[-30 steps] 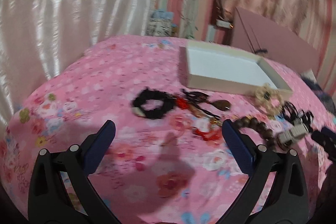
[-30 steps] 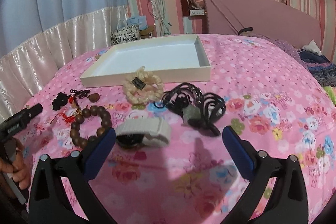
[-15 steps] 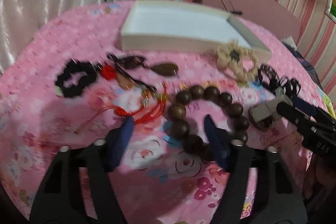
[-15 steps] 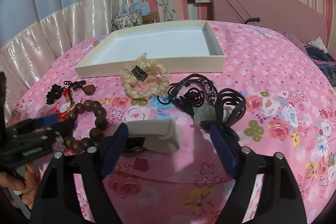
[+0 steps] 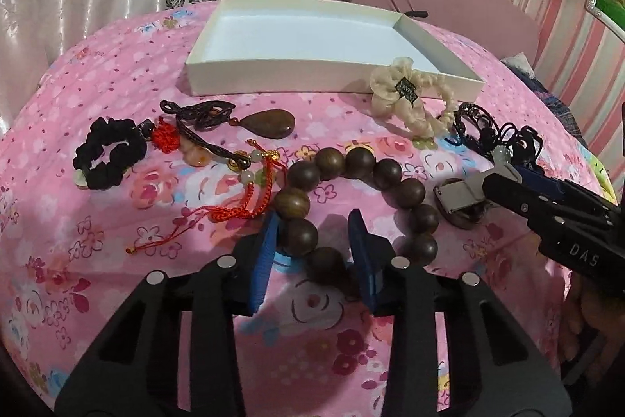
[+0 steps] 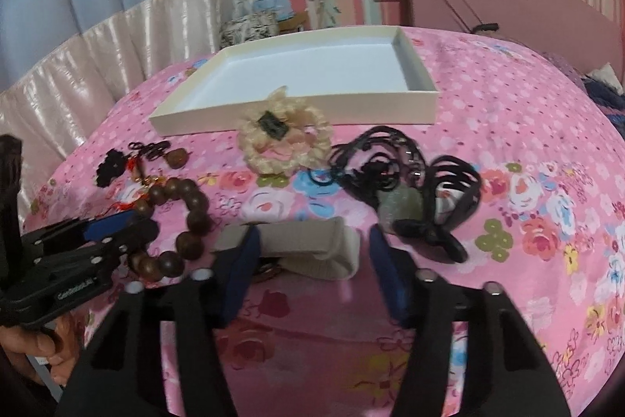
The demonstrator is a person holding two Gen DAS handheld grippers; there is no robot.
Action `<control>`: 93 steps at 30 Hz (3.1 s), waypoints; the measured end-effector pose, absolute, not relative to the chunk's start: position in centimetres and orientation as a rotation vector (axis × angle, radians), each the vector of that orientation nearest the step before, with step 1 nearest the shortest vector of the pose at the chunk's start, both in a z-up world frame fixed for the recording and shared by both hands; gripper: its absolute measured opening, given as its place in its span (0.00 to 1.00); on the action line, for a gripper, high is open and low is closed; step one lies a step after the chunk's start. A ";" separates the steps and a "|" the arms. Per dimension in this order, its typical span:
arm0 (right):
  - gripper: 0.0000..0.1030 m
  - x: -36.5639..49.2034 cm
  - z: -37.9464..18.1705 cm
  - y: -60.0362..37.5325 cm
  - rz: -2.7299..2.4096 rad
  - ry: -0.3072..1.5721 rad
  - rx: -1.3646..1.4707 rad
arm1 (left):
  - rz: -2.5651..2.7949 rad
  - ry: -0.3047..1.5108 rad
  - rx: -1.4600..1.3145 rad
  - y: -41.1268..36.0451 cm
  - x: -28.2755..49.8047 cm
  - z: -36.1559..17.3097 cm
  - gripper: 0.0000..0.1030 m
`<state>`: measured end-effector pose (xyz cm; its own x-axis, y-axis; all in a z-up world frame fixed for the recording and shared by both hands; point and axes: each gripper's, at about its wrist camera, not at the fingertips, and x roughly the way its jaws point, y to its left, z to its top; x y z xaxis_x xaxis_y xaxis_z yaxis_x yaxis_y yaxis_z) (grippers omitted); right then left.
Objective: Organize jewelry
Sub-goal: 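Grasp the brown bead bracelet with the left gripper while the right gripper grasps the white watch, then carry the bead bracelet and white watch over the white tray with both grippers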
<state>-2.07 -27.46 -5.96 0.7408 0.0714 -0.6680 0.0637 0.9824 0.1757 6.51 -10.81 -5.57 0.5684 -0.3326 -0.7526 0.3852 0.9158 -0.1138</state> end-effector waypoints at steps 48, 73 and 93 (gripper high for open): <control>0.13 5.5 7.0 -32.2 0.082 0.446 0.191 | -0.465 0.539 0.018 -9.6 14.3 9.0 0.16; 0.17 12.7 -0.5 -34.9 -0.019 0.700 0.166 | -0.303 0.804 0.094 -9.0 23.9 -2.5 0.17; 0.28 12.2 -0.7 -35.9 -0.030 0.700 0.173 | -0.262 0.776 0.122 -8.2 24.1 -2.3 0.19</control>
